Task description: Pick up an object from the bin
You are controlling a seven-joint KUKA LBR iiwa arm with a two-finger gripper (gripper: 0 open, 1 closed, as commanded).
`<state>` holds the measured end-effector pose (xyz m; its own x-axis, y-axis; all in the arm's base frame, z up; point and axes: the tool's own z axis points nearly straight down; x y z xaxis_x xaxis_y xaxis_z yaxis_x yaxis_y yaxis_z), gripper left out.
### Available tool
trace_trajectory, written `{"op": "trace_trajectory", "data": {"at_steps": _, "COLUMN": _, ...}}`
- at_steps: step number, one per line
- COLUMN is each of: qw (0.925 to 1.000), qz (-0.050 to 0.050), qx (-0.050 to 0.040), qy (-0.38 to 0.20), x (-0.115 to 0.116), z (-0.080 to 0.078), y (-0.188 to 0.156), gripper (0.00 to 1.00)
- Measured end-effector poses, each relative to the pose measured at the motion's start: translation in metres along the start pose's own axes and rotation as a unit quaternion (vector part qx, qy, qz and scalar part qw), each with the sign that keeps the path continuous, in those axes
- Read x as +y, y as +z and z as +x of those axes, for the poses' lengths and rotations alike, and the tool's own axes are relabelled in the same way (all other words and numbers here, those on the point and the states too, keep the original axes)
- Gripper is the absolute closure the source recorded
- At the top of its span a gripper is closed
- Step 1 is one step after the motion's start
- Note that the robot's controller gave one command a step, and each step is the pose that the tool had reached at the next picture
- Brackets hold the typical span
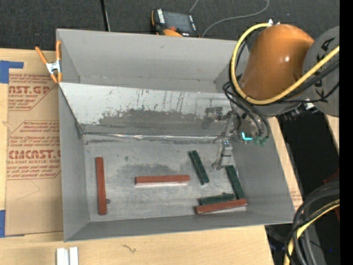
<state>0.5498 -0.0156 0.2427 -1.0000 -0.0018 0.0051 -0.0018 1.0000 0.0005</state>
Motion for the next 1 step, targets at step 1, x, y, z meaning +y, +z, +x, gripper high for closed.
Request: {"op": "trace_trajectory", "data": {"at_steps": 1, "qw": 0.9949, "qz": 0.000, "qx": 0.0014, "qy": -0.101, "x": 0.0360, "z": 0.0432, "y": 0.1449, "gripper": 0.00}}
